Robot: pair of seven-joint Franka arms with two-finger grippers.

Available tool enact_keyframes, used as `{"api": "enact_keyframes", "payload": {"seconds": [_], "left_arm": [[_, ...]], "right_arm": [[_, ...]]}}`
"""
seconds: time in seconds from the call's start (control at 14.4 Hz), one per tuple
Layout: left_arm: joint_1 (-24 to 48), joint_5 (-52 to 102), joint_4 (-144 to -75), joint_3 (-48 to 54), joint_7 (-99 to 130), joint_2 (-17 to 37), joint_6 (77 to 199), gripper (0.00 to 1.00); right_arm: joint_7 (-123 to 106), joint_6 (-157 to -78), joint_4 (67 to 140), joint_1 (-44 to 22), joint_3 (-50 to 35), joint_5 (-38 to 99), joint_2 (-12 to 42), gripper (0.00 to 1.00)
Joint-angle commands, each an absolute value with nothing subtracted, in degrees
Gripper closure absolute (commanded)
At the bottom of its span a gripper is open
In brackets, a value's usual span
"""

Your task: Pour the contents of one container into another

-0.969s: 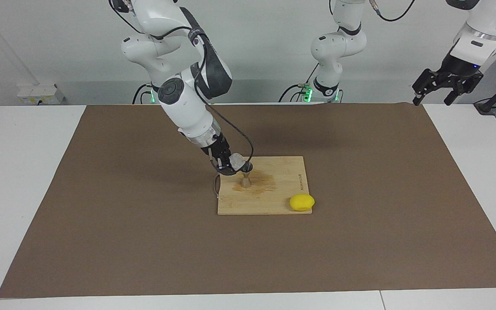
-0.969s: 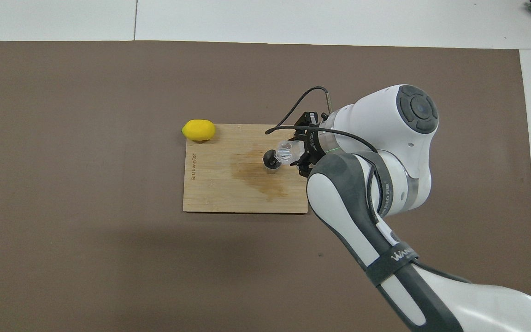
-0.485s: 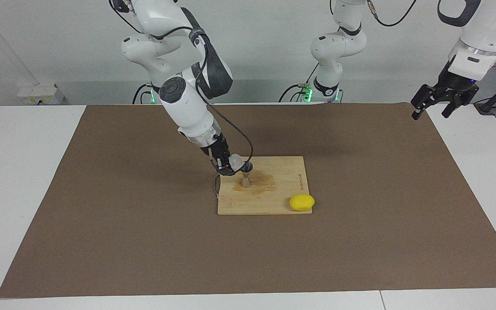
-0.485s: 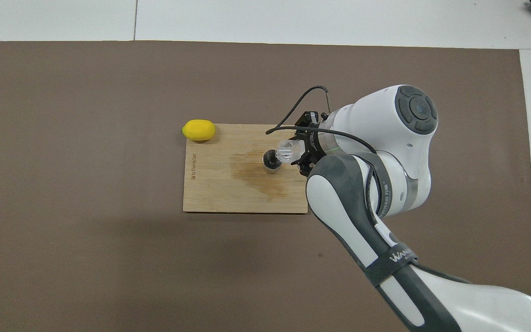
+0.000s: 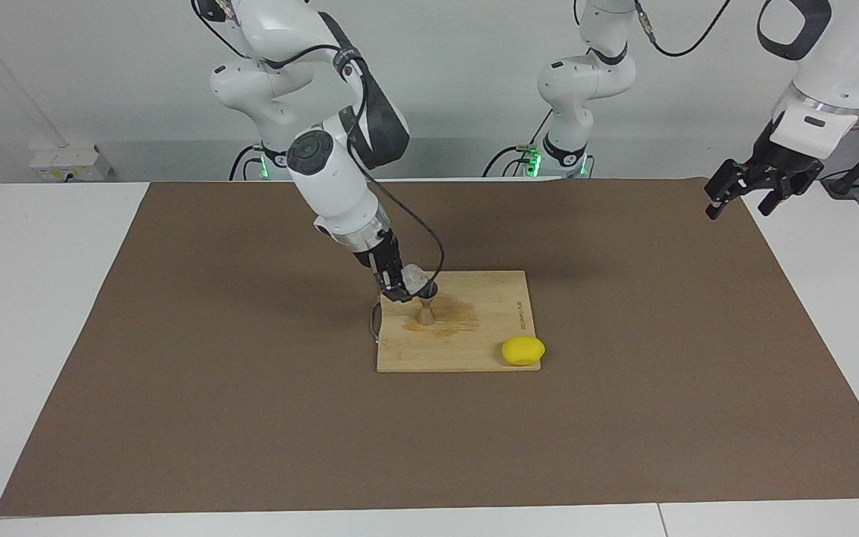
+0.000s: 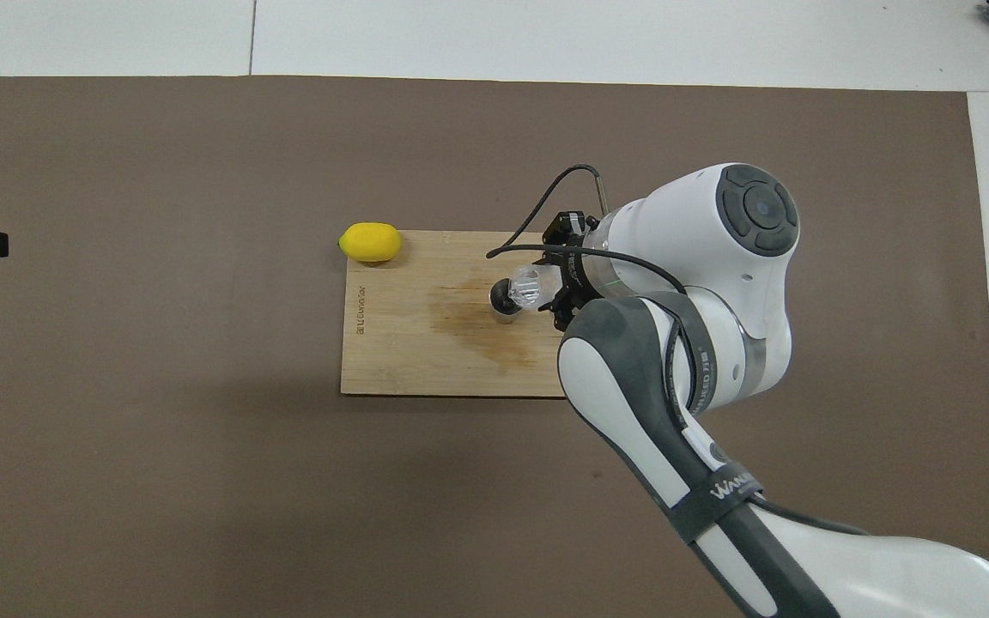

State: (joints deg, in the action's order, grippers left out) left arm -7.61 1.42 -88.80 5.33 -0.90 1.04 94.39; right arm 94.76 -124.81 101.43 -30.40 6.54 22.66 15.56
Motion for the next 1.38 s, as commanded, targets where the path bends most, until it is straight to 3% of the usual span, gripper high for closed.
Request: {"api": "enact_keyframes", "payload": {"seconds": [0.0, 1.32], "left_arm": [[-4.23, 0.18, -88.07, 3.69, 2.1, 1.41, 93.51, 0.0], [-5.18, -2.81, -88.24, 3.78, 2.55, 0.35, 91.23, 0.0]], "right_arm": [[96.5, -125.6, 100.81, -30.59, 6.5, 19.52, 15.82, 1.0], [96.59, -125.07, 100.81, -31.82, 6.59, 16.17, 15.82, 1.0]]}}
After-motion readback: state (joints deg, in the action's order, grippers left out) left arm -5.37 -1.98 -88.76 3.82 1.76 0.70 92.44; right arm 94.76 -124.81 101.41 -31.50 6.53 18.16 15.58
